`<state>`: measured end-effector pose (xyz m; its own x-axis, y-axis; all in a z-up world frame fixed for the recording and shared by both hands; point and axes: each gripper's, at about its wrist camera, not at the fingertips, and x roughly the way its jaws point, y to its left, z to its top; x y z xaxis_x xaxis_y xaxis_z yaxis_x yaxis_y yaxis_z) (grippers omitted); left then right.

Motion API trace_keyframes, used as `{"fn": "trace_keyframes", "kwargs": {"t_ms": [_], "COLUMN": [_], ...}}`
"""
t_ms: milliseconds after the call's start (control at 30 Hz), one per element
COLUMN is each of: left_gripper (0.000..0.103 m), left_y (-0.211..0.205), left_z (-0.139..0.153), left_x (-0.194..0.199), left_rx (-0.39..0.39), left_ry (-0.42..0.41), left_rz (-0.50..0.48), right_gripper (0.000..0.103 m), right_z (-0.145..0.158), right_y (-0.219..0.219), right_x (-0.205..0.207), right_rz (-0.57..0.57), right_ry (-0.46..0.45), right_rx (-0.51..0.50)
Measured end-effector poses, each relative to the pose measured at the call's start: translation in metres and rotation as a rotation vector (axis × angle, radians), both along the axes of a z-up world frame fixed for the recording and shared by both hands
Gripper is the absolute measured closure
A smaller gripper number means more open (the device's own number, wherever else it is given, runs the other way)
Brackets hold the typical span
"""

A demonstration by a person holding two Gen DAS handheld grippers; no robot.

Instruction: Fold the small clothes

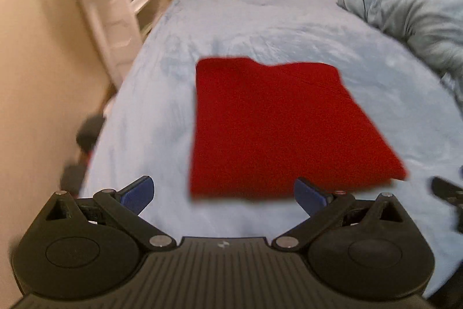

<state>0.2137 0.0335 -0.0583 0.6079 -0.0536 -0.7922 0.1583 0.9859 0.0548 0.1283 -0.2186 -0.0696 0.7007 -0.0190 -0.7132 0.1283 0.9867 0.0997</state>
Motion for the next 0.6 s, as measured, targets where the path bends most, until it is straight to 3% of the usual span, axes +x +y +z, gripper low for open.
{"fn": "trace_keyframes", "kwargs": {"t_ms": [100,200,600], "left_gripper": [0.0,0.0,0.0], "left_y": [-0.002,-0.003,-0.002], "left_z": [0.008,0.018,0.039], "left_x": [-0.043,-0.068,-0.1], "left_rx": [-0.069,-0.06,-0.016], "left_ry": [0.014,-0.007,-0.063], "left_rz": [0.025,0.033,0.064], "right_gripper": [0.017,0.017,0.017], "right_z": [0.008,0.016,0.036], "right_y": [0.013,0.025,0.043], "right_x": [-0.018,-0.035,-0.061], "right_rz": [0.038,0.052,0.109], "right_ry": [-0.004,-0.006,-0.039], "right_rx": [-0.017,-0.051,-0.049]}}
